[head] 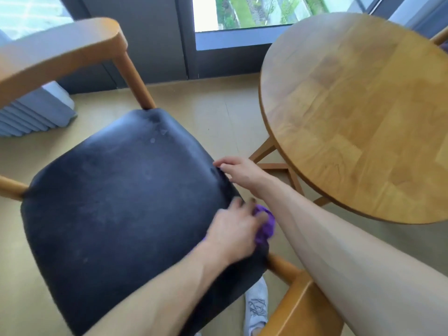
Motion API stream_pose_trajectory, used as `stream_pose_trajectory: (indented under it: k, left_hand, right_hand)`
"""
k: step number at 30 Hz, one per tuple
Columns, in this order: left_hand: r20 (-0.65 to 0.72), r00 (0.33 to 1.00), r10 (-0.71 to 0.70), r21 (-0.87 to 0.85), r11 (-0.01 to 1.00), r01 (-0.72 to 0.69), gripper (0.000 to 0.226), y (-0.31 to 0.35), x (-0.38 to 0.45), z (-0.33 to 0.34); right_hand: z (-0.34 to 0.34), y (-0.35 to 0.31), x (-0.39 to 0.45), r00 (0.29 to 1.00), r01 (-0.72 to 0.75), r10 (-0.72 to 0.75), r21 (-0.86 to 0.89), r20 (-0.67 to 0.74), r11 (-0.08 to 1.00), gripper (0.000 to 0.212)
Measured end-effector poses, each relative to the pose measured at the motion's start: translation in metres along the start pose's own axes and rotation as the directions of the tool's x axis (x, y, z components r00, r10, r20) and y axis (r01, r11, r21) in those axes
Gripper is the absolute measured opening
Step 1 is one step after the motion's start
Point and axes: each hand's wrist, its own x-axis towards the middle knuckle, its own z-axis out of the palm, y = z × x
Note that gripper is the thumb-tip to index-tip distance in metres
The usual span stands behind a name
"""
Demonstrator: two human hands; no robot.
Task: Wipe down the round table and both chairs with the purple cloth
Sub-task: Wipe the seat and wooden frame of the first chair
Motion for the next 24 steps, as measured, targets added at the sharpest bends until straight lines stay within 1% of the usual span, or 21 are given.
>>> stream_pose_trajectory:
  k: [1, 3, 5, 7, 8, 9, 10, 11, 12, 13, 14, 15, 16, 17, 18, 19, 20, 21, 22, 23, 24]
  left_hand:
    - [-0.060, 0.995, -0.078, 0.045, 0.996, 0.080, 0.038, -0.018, 0.006, -0.006]
    - [-0.172, 0.954, -0.247, 0.126, 0.955, 0.270, 0.040, -0.060, 0.020, -0.025]
    - [-0.236, 0.863, -0.447, 0.105, 0.871, 0.480, 0.039, -0.087, 0.034, -0.040]
    - [-0.261, 0.753, -0.604, 0.028, 0.775, 0.631, 0.036, -0.075, 0.048, -0.038]
    - [-0.243, 0.747, -0.619, 0.034, 0.764, 0.644, 0.034, -0.056, 0.051, -0.033]
    - [-0.208, 0.795, -0.570, 0.058, 0.804, 0.592, 0.034, -0.033, 0.051, -0.026]
    - [-0.150, 0.872, -0.466, 0.074, 0.874, 0.480, 0.034, -0.008, 0.049, -0.017]
    - [-0.048, 0.945, -0.324, 0.057, 0.943, 0.327, 0.035, 0.016, 0.043, -0.006]
    - [0.084, 0.984, -0.156, 0.024, 0.988, 0.155, 0.036, 0.036, 0.035, 0.002]
    - [0.196, 0.981, -0.006, 0.004, 1.000, 0.005, 0.036, 0.047, 0.029, 0.006]
    - [0.253, 0.964, 0.084, -0.004, 0.996, -0.086, 0.036, 0.046, 0.028, 0.005]
    - [0.248, 0.964, 0.101, 0.010, 0.994, -0.106, 0.036, 0.033, 0.035, -0.003]
    - [0.192, 0.980, 0.059, 0.063, 0.995, -0.073, 0.036, 0.013, 0.046, -0.012]
    - [0.118, 0.993, -0.021, 0.135, 0.991, 0.005, 0.036, -0.013, 0.061, -0.021]
    - [0.037, 0.990, -0.138, 0.204, 0.971, 0.128, 0.038, -0.045, 0.076, -0.034]
    - [-0.048, 0.955, -0.291, 0.238, 0.926, 0.294, 0.039, -0.080, 0.089, -0.050]
    - [-0.133, 0.887, -0.443, 0.232, 0.856, 0.463, 0.040, -0.114, 0.098, -0.066]
    - [-0.210, 0.794, -0.571, 0.180, 0.775, 0.605, 0.041, -0.142, 0.103, -0.078]
    - [-0.263, 0.693, -0.672, 0.086, 0.699, 0.710, 0.042, -0.157, 0.104, -0.084]
    - [-0.290, 0.604, -0.742, -0.003, 0.632, 0.775, 0.042, -0.160, 0.103, -0.083]
    - [-0.309, 0.561, -0.768, -0.044, 0.601, 0.798, 0.041, -0.150, 0.102, -0.077]
  right_hand:
    - [-0.004, 0.003, -0.001, 1.000, -0.011, 0.011, 0.032, 0.018, 0.999, 0.031]
    - [-0.013, 0.010, -0.001, 0.999, -0.010, 0.005, 0.112, 0.043, 0.994, 0.032]
    - [-0.023, 0.017, -0.001, 1.000, -0.018, 0.015, 0.145, 0.025, 0.989, 0.035]
    - [-0.031, 0.023, 0.000, 0.999, -0.047, 0.050, 0.172, -0.010, 0.984, 0.041]
    - [-0.034, 0.026, 0.001, 0.997, -0.059, 0.067, 0.211, -0.029, 0.976, 0.043]
    - [-0.037, 0.029, 0.003, 0.995, -0.068, 0.083, 0.253, -0.049, 0.965, 0.044]
    - [-0.039, 0.031, 0.003, 0.993, -0.081, 0.102, 0.281, -0.061, 0.956, 0.046]
    - [-0.042, 0.033, 0.003, 0.990, -0.102, 0.124, 0.291, -0.059, 0.951, 0.047]
    - [-0.043, 0.035, 0.004, 0.989, -0.122, 0.141, 0.284, -0.048, 0.951, 0.048]
    - [-0.045, 0.036, 0.005, 0.988, -0.136, 0.151, 0.271, -0.035, 0.953, 0.050]
    - [-0.046, 0.037, 0.006, 0.987, -0.143, 0.155, 0.260, -0.027, 0.955, 0.050]
    - [-0.046, 0.037, 0.008, 0.987, -0.143, 0.156, 0.262, -0.029, 0.955, 0.051]
    - [-0.047, 0.035, 0.010, 0.988, -0.134, 0.150, 0.271, -0.038, 0.953, 0.051]
    - [-0.047, 0.034, 0.012, 0.989, -0.122, 0.141, 0.281, -0.049, 0.952, 0.050]
    - [-0.047, 0.033, 0.013, 0.990, -0.111, 0.132, 0.285, -0.054, 0.952, 0.049]
    - [-0.046, 0.032, 0.015, 0.991, -0.107, 0.125, 0.278, -0.047, 0.954, 0.049]
    - [-0.045, 0.031, 0.016, 0.992, -0.107, 0.121, 0.272, -0.036, 0.956, 0.049]
    - [-0.044, 0.031, 0.017, 0.993, -0.107, 0.119, 0.270, -0.025, 0.957, 0.050]
    - [-0.043, 0.032, 0.019, 0.993, -0.106, 0.116, 0.268, -0.019, 0.957, 0.050]
    - [-0.041, 0.032, 0.023, 0.993, -0.104, 0.115, 0.262, -0.024, 0.959, 0.051]
    - [-0.039, 0.031, 0.027, 0.993, -0.099, 0.114, 0.254, -0.042, 0.962, 0.053]
